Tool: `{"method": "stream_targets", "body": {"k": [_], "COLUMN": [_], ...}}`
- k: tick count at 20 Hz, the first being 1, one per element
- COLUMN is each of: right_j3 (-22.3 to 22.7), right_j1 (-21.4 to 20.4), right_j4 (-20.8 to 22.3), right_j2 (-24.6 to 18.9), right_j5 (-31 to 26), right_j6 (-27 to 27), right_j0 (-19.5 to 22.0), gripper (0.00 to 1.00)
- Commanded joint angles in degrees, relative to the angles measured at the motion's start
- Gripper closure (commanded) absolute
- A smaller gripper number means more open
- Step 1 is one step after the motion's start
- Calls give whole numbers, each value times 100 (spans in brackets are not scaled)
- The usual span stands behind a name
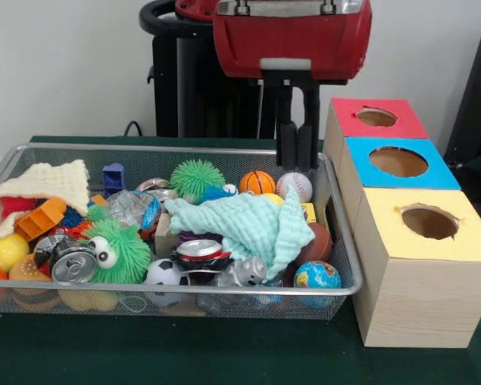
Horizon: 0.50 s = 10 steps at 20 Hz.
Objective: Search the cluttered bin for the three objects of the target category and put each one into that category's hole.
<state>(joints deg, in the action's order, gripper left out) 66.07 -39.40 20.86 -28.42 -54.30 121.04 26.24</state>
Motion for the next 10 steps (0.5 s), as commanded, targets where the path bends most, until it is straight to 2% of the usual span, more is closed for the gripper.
{"method": "stream_targets", "body": {"k": [1, 10], "right_j3": [538, 729], "right_j1": [324, 383], "right_j4": [90, 273], "right_j2": [-474, -494], "right_j5": [-23, 488], "right_j6": [-1628, -1430], "right_j0": [149, 186], "gripper": [100, 100]}}
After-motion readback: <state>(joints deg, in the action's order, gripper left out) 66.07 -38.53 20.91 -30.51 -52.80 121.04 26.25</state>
